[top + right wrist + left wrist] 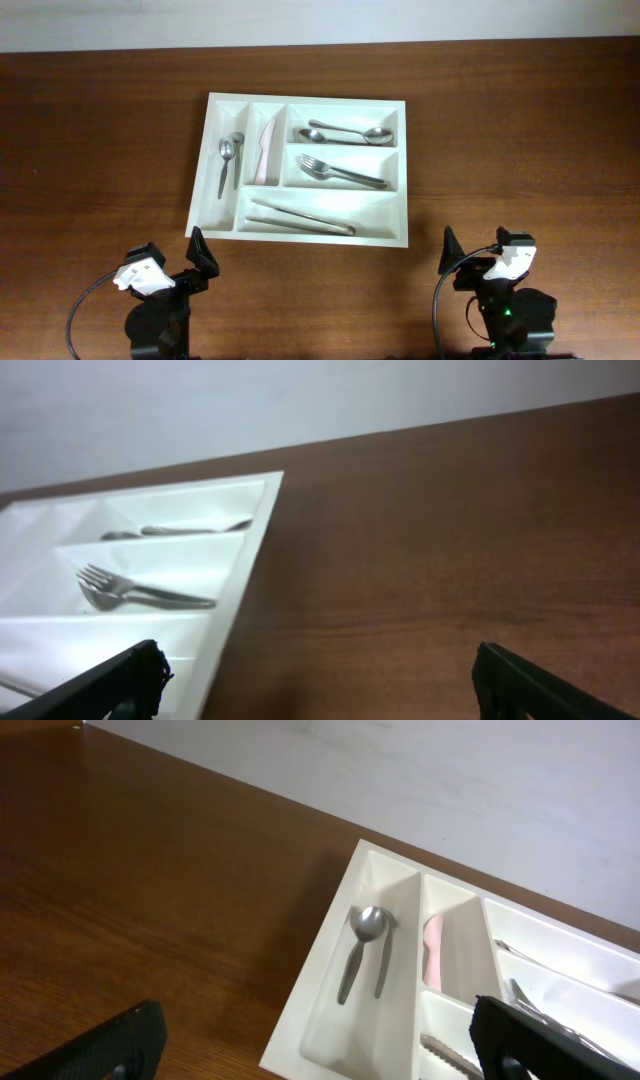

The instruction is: Pack container

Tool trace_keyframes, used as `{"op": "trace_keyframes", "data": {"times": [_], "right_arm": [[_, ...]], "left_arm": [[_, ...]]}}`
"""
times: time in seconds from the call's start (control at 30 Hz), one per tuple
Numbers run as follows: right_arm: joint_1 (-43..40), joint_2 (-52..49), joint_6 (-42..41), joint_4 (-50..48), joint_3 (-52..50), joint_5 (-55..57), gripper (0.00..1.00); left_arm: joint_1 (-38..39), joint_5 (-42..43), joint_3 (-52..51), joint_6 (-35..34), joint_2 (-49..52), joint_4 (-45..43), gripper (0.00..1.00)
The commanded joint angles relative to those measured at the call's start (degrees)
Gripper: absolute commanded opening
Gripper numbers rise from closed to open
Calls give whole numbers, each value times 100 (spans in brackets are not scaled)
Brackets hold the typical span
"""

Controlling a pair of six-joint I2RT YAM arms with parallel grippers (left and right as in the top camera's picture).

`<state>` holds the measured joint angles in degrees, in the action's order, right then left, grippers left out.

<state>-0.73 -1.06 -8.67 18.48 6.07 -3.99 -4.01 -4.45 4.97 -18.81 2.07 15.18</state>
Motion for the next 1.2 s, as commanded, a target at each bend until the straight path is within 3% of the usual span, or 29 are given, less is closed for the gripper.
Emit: {"op": "trace_keyframes", "data": {"times": [0.0,1.17], "right_arm": [[37,87,289,-31,-55,-2,99],[142,81,566,-33,-55,-308,99]], "left_arm": [[-33,61,-31,114,-52,-15,99],[-33,63,-31,111,-52,-15,99]]}}
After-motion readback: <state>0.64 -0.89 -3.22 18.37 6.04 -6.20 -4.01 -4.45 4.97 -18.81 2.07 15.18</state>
